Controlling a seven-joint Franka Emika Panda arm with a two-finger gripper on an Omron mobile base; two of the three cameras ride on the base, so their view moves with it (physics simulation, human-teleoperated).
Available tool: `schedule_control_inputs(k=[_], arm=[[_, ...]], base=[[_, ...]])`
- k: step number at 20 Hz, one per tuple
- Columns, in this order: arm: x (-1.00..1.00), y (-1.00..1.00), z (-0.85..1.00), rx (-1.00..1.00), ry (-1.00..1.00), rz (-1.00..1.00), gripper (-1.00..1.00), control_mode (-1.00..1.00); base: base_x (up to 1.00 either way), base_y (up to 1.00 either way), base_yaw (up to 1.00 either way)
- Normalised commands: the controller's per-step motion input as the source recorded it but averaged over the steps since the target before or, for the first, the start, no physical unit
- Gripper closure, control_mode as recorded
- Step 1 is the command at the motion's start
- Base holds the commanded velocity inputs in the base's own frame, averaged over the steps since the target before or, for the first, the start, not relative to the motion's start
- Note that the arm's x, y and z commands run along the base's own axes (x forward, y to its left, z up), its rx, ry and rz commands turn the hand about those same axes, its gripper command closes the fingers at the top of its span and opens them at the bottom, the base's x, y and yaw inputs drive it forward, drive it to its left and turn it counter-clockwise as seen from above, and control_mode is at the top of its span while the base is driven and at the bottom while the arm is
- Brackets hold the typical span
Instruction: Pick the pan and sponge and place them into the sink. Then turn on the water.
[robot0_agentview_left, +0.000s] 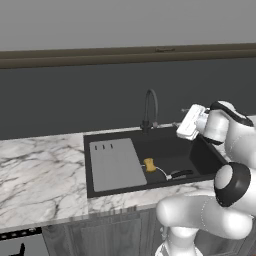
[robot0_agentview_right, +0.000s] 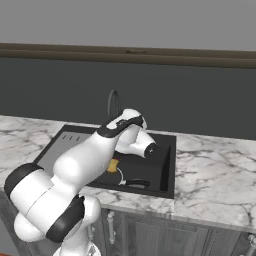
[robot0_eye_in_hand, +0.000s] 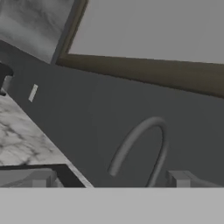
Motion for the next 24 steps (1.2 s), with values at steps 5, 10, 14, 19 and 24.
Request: schedule_control_inputs(k=[5,10,14,19,24], arm=[[0.29,0.09,-0.13,0.05,0.17,0.0,-1.0,-1.0],[0.22,0.0,-0.04,0.1,0.16,0.0,-1.0,-1.0],[0.2,0.08,-0.16,0.08,0.1,0.0,-1.0,-1.0],[0.25,0.07,-0.26,0.05,0.07,0.0,-1.0,-1.0],[0.26,0.0,-0.14,0.09,0.01,0.0,-1.0,-1.0]], base=[[0.0,0.0,0.0],[0.0,0.0,0.0],[0.0,0.0,0.0],[0.0,0.0,0.0],[0.0,0.0,0.0]])
